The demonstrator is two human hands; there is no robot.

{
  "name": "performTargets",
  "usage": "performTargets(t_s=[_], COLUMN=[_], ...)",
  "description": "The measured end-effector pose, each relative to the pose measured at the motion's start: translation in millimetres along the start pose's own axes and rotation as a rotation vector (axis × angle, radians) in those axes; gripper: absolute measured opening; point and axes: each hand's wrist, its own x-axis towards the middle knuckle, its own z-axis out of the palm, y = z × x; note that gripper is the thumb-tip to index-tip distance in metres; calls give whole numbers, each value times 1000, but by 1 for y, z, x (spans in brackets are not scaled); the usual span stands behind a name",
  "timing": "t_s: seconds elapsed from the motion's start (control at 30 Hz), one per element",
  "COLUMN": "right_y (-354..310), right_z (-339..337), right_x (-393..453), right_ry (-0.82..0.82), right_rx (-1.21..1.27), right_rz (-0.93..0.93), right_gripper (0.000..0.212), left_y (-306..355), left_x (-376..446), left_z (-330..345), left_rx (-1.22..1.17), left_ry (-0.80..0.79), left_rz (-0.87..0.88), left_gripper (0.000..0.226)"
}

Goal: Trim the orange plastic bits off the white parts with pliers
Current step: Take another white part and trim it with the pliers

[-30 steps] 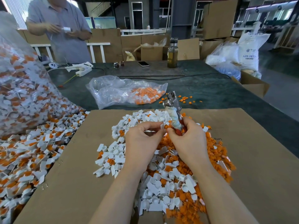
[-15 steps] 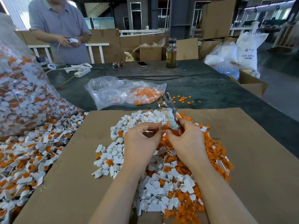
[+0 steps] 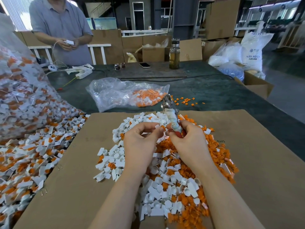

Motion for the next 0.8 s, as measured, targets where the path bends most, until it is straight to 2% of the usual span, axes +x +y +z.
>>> performTargets(t_s=[0.2, 0.37, 0.5, 0.67, 0.8], right_y=[1, 0, -1, -3, -4], right_z=[-7, -7, -5, -1, 0], right_x=[1, -1, -1, -3, -3], right_ry=[-53, -69, -91, 2, 12], right_rx=[90, 68, 8, 6, -32], right_rz=[59, 23, -25, -84, -87], right_gripper=[6, 2, 2, 12, 13], left_y=[3, 3, 4, 6, 5], left_x=[3, 3, 2, -1, -2], left_z=[-3, -5, -5, -3, 0], left_rx=[-206, -247, -192, -75, -15], left_ry=[2, -4, -17, -53, -36], left_rz=[-74, -75, -55, 1, 0], left_gripper=[10, 10, 11, 15, 14])
